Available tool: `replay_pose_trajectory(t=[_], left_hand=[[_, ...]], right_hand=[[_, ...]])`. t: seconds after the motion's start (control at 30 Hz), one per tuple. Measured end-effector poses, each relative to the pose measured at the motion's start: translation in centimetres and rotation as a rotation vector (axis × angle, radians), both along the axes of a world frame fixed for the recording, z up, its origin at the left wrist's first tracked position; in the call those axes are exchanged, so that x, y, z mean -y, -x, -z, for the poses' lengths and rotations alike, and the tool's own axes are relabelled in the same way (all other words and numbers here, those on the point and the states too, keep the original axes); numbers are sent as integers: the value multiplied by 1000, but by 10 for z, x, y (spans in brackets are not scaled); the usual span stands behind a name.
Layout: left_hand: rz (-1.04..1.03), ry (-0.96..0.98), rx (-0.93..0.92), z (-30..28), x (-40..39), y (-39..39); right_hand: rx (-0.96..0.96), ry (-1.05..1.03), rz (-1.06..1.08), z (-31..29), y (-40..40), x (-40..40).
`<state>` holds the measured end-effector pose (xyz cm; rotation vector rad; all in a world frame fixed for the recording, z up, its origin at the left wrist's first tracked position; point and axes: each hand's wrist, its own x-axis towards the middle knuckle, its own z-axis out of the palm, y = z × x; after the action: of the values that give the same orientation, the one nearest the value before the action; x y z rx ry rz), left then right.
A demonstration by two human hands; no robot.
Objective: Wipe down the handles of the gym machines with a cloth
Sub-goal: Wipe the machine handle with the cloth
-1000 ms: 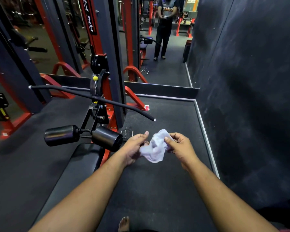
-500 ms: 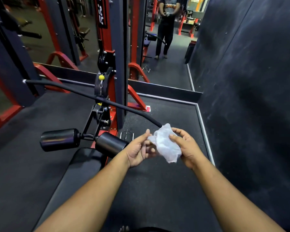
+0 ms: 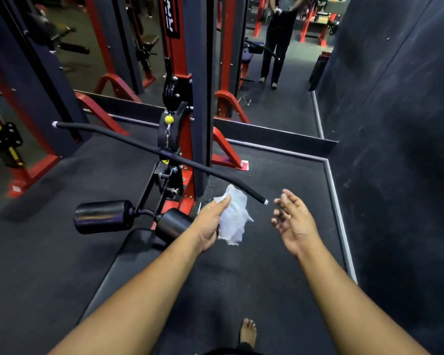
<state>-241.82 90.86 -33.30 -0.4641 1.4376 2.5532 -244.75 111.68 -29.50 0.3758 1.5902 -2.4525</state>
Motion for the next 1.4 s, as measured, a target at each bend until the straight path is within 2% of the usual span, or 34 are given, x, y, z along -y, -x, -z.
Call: replay_pose_trajectory(t=[0.07,0.13,0.2,0.3,0.37,0.47,0.53,0.63,0.73,0.87,0.93,1.17,1.3,1.33,1.4], left_hand=[[-11,35,1,-4,-7,15],[-24,87,4,-8,-16,32],[-28,156,-8,-7,-23,50],[-7,350,-33,-1,-34,78],[30,485,-50,0,-38,92],[-4,526,-95,-2,-40,106],[-42,423,-116,-1,-37,113],[-193,263,-28,-1,-31,121],[-239,240,12,-2,-22,131],[-262,279,-60,-9,-4,146],[-229,368,-122,-9,12,155],[-60,963,-294,-37,47,186],[16,1432,-375,-43,66,208],[-16,1470,-392,-40,70,213],[-108,1332,-426,-38,72,220]], right_hand=[[134,-56,-40,14,13,0],[281,-285,-239,27,22,0],[319,-427,-448,34,33,-1],[267,-372,-567,30,56,-1],[195,-238,-531,27,73,-3],[99,-41,-378,28,99,-11],[38,-36,-334,35,117,-16],[-45,-74,-322,41,137,-19],[-86,-94,-329,41,151,-17],[-165,-202,-295,37,173,-11],[-228,-272,-247,35,186,-8],[-467,-618,-227,16,224,0],[-527,-812,-177,4,236,8],[-540,-829,-160,2,237,8],[-602,-875,-123,-2,241,7]])
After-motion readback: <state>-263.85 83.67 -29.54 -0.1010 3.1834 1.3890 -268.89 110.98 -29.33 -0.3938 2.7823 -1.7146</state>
